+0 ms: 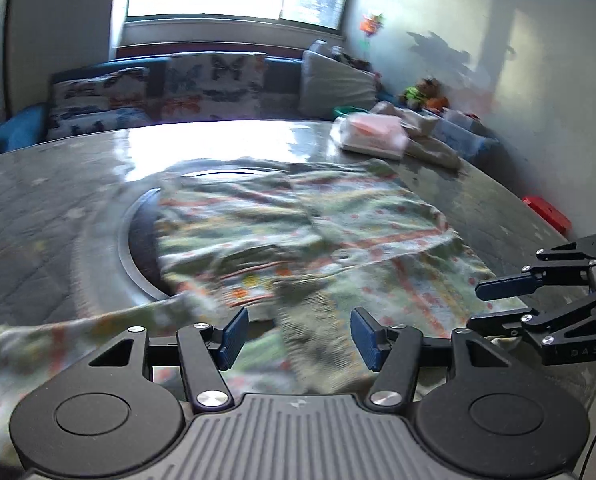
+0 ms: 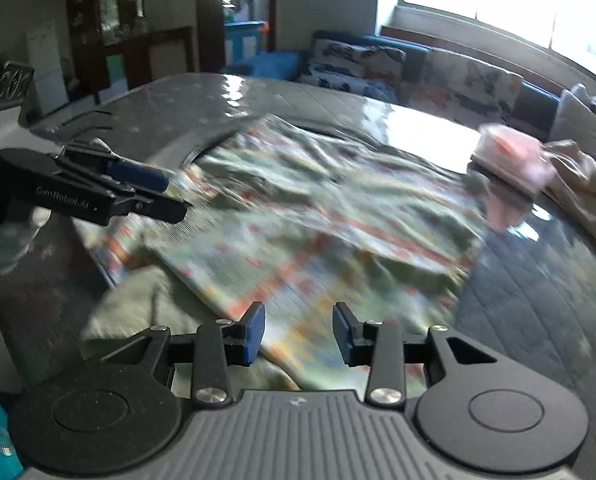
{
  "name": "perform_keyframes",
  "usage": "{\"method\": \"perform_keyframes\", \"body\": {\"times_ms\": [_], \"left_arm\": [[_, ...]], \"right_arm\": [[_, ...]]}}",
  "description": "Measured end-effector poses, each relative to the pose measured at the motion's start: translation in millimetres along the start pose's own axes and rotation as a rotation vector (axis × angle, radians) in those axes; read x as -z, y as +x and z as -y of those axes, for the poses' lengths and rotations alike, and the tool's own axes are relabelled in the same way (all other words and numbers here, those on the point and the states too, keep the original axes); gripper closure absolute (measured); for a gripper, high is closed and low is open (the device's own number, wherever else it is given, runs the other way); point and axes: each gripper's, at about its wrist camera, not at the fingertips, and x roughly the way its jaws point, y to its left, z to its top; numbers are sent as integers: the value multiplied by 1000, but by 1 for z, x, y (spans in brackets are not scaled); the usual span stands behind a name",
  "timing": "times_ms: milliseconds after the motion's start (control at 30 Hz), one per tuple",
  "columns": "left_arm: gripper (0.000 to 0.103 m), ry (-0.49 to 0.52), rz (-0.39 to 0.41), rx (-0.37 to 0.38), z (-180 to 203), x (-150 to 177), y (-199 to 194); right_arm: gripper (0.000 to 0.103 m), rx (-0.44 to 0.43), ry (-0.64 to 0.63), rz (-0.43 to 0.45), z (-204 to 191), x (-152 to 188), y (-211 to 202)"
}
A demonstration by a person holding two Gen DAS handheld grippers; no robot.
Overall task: Fold clothes
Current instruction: 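Open the right gripper and release the folded sleeve, then grasp the other sleeve cuff with the left gripper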
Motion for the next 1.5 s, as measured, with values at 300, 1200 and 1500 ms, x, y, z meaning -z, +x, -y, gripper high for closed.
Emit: {"method": "perform_keyframes", "body": {"times_ms": [300,1200,1500], "left_arm": [[43,-155,33,-204,-66,22,-48],[81,-508,40,-584,-179,51,-76],[93,-472,152,-406,-134,13,-95]], "right_arm": [[66,-50,-65,8,-35,-19,29],[66,-95,-68,72,-56,-35,15],[66,-97,-5,102,-44,-28,4]]}}
